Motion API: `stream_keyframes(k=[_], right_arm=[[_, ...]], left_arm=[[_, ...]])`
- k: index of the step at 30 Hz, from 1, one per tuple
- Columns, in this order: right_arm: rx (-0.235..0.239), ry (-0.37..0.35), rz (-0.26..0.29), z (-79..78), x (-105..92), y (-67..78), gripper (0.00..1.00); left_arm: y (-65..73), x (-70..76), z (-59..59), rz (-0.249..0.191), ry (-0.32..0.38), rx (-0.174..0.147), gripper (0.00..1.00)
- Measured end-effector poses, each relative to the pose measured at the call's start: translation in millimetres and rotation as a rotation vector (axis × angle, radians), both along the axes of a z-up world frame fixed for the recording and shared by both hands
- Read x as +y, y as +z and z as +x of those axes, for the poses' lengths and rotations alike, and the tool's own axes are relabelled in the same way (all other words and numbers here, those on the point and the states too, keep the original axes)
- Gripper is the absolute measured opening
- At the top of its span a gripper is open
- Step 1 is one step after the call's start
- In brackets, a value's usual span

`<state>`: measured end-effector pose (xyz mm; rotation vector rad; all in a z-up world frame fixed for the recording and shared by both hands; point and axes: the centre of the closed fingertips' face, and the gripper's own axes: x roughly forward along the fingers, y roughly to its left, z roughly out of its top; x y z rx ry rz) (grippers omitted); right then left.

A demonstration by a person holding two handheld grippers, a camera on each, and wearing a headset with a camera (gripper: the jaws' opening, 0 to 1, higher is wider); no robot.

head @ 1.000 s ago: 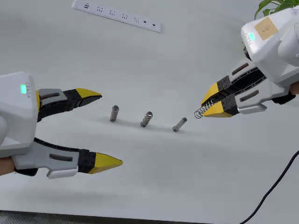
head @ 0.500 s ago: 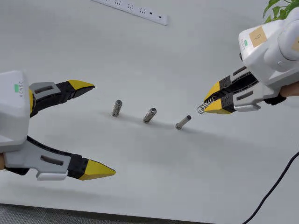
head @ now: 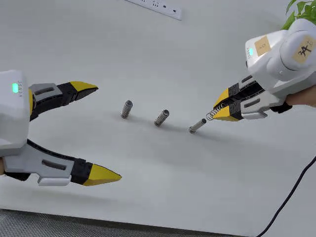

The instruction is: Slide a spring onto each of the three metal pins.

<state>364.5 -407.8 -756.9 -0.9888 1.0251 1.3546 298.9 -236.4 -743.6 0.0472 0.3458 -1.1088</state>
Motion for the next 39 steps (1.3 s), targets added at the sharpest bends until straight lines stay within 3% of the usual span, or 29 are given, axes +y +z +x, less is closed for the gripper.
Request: stream_keyframes(k=[39], right_arm=[[0.030,0.015,-0.028,-5.9,2.1,-20.1,0.06]], left_arm=[[-2.5,-0.4,-4.2,-0.016,-0.005,0.026,0.98]])
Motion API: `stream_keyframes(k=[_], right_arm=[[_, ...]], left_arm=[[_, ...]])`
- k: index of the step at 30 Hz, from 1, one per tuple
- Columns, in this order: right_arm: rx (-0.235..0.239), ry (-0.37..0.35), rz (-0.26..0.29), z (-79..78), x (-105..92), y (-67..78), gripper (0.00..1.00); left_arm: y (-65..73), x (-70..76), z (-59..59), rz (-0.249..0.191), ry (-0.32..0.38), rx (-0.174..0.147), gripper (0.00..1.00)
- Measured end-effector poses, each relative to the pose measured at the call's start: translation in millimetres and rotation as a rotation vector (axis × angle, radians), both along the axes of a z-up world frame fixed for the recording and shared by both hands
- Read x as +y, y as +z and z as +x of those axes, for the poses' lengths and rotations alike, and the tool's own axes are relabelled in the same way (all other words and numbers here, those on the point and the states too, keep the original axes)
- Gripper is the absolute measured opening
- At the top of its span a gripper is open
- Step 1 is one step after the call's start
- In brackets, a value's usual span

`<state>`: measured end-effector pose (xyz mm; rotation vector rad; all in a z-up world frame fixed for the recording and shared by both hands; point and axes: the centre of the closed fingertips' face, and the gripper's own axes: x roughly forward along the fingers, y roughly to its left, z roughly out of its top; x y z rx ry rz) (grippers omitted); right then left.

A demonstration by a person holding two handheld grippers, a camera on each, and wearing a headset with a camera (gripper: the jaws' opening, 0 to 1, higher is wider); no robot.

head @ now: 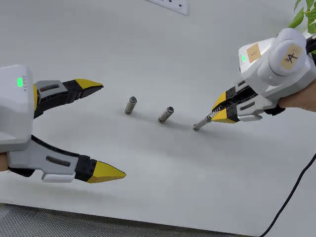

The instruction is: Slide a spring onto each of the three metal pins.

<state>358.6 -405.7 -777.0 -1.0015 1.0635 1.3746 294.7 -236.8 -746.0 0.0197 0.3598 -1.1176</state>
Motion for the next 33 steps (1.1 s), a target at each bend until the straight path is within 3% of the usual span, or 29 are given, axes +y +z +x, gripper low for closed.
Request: stream_keyframes(k=[33], right_arm=[[0.019,0.012,-0.022,3.9,0.5,-30.0,0.06]], left_arm=[[-4.3,1.2,-2.6,0.001,-0.004,0.018,0.96]])
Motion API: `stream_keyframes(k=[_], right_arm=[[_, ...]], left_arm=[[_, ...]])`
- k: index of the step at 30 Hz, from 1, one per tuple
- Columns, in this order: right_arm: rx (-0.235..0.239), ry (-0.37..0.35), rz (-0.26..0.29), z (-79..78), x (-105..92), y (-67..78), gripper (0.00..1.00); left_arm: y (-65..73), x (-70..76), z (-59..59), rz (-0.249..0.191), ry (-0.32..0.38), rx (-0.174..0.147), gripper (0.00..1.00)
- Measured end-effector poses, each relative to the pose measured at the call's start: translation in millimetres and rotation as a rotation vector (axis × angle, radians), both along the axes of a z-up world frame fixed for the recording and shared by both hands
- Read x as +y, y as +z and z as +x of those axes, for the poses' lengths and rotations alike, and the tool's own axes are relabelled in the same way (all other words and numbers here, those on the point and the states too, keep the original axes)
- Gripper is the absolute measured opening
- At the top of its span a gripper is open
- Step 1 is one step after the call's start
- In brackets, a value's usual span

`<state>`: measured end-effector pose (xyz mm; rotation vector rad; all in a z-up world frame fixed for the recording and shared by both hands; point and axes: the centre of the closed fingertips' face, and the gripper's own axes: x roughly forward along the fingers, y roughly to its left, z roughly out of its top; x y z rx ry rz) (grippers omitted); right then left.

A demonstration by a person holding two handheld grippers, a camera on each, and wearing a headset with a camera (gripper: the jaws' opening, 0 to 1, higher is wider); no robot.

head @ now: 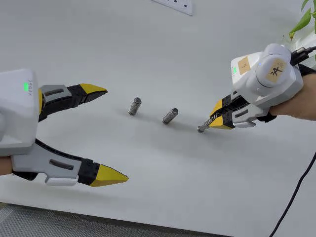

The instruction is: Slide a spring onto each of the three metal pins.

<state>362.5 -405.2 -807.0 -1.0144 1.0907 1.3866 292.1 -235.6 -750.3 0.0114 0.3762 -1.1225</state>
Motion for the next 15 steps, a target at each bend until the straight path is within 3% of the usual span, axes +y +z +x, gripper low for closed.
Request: stream_keyframes(k=[15], right_arm=[[0.001,0.017,-0.017,-1.5,0.2,-14.4,0.07]], left_arm=[[-1.1,1.9,-1.5,0.001,0.001,0.004,0.95]])
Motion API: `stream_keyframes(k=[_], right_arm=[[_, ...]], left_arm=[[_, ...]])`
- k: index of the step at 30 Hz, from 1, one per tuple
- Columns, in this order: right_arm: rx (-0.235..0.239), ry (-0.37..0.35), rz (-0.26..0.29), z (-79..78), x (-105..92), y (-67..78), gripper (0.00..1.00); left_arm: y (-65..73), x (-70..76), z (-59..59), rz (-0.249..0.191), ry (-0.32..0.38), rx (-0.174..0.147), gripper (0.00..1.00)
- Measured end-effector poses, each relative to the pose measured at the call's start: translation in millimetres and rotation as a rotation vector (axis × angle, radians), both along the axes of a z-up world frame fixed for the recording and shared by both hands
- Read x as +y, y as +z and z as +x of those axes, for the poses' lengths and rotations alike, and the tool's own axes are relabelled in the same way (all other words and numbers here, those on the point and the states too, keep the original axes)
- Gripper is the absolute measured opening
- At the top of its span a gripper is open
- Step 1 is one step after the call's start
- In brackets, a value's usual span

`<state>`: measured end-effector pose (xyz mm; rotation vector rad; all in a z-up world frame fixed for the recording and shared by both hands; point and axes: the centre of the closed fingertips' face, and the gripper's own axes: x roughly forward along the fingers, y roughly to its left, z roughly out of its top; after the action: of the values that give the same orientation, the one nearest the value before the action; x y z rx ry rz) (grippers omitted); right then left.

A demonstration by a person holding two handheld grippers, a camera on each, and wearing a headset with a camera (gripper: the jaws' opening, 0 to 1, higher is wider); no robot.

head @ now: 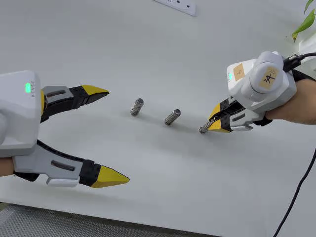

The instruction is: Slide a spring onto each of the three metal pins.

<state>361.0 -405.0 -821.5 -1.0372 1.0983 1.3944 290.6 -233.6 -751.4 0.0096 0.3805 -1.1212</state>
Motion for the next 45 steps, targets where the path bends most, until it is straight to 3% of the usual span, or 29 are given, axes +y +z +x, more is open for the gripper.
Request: stream_keyframes(k=[18,32,45], right_arm=[[-0.002,0.006,-0.011,-0.4,-1.3,-10.0,0.07],[0.005,-0.009,-0.002,-3.2,0.2,-8.3,0.08],[-0.009,-0.025,0.017,-1.7,0.8,-4.3,0.16]], left_arm=[[-1.8,3.0,-0.1,0.002,0.004,0.003,0.95],[-1.8,2.1,0.0,0.005,0.006,0.006,0.94],[-1.1,2.1,-1.3,0.016,0.001,0.002,0.94]])
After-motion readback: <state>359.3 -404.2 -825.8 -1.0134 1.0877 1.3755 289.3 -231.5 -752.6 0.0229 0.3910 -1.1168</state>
